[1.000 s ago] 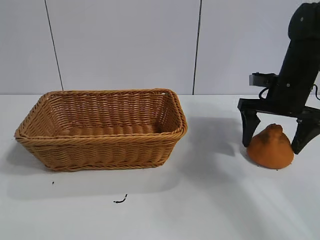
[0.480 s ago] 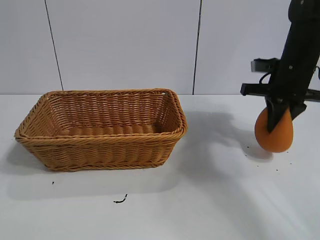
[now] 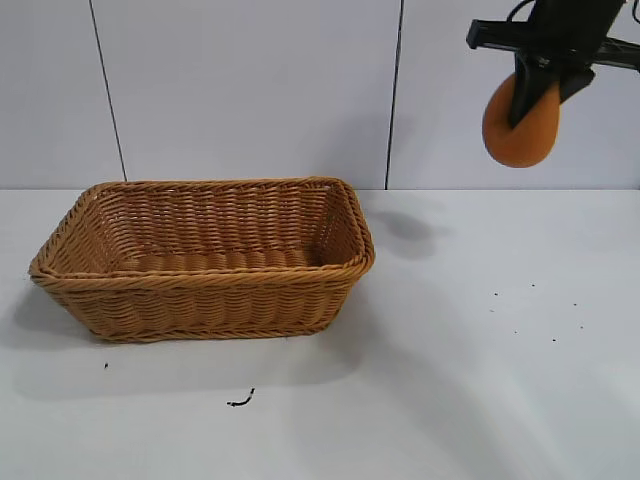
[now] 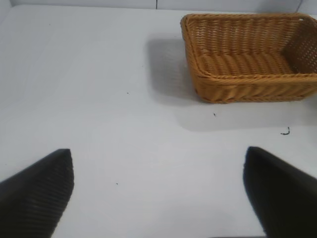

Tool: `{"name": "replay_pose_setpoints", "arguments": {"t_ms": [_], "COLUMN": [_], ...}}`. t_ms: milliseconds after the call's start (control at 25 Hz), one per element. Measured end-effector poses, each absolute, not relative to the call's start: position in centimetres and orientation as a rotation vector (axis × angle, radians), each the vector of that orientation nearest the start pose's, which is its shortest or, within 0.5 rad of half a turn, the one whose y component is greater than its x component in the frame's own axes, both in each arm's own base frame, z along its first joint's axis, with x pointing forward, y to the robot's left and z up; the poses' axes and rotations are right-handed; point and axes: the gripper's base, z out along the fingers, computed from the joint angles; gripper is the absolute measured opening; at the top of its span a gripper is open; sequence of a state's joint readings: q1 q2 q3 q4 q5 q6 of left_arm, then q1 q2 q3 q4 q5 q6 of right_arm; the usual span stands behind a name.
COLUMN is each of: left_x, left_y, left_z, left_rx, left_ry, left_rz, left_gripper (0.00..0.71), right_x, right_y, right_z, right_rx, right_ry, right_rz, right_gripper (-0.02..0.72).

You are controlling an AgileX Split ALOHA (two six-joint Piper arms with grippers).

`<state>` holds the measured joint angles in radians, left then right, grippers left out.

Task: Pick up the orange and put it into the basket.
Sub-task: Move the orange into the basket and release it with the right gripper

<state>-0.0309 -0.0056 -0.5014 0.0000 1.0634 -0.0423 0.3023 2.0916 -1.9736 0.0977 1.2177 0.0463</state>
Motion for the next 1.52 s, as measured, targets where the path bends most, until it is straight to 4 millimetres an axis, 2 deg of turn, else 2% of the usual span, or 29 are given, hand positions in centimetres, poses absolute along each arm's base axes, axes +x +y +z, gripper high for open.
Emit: {"name": "replay_pose_setpoints", "arguments": {"t_ms": [200, 320, 440, 520, 720, 840, 960, 1040, 1080, 1200, 1240, 1280, 1360, 1520], "left_x": [-0.6, -0.6, -0.6, -0.6, -0.6, -0.6, -0.6, -0.6, -0.6, -0.6, -0.6, -0.6, -0.6, -0.6], "left_y": [0.0, 0.0, 0.0, 0.0, 0.0, 0.0, 0.0, 0.0, 0.0, 0.0, 0.0, 0.0, 0.0, 0.0], "left_z": [27.7, 27.7, 27.7, 27.7, 27.7, 27.7, 27.7, 27.7, 27.7, 27.7, 27.7, 27.7, 27.7, 27.7], "left_rx": [-0.012, -0.012, -0.012, -0.012, -0.012, -0.012, -0.012, -0.012, -0.012, -0.012, -0.012, -0.012, -0.012, -0.012], "left_ry": [2.039, 2.039, 2.039, 2.039, 2.04, 2.04, 2.04, 2.04, 2.04, 2.04, 2.04, 2.04, 2.04, 2.04], "left_rz": [-0.046, -0.046, -0.046, -0.046, -0.046, -0.046, -0.046, -0.046, -0.046, -0.046, -0.046, -0.046, -0.046, -0.046], "left_gripper": [0.666, 0.666, 0.666, 0.666, 0.666, 0.666, 0.666, 0.666, 0.666, 0.666, 0.666, 0.666, 0.666, 0.666], "right_x": [41.2, 40.2, 39.7, 39.8, 40.7, 41.1, 41.2, 41.2, 41.2, 41.0, 41.0, 41.0, 41.1, 41.7], "right_y": [20.7, 23.7, 26.0, 27.2, 29.4, 29.8, 29.9, 29.9, 29.9, 29.9, 29.8, 29.7, 29.6, 29.2], "right_z": [27.9, 28.1, 27.3, 26.0, 20.4, 17.5, 15.9, 15.8, 15.8, 15.9, 16.2, 16.6, 17.8, 22.0], "right_rx": [-0.485, -0.543, -0.571, -0.586, -0.602, -0.601, -0.605, -0.605, -0.605, -0.612, -0.624, -0.634, -0.659, -0.683], "right_ry": [2.723, 2.654, 2.622, 2.619, 2.652, 2.686, 2.722, 2.724, 2.723, 2.747, 2.76, 2.765, 2.778, 2.737], "right_rz": [0.278, 0.321, 0.355, 0.362, 0.36, 0.351, 0.338, 0.337, 0.339, 0.332, 0.316, 0.303, 0.265, 0.188], "right_gripper": [0.052, 0.052, 0.052, 0.052, 0.052, 0.052, 0.058, 0.121, 0.178, 0.486, 0.571, 0.621, 0.666, 0.689]}}
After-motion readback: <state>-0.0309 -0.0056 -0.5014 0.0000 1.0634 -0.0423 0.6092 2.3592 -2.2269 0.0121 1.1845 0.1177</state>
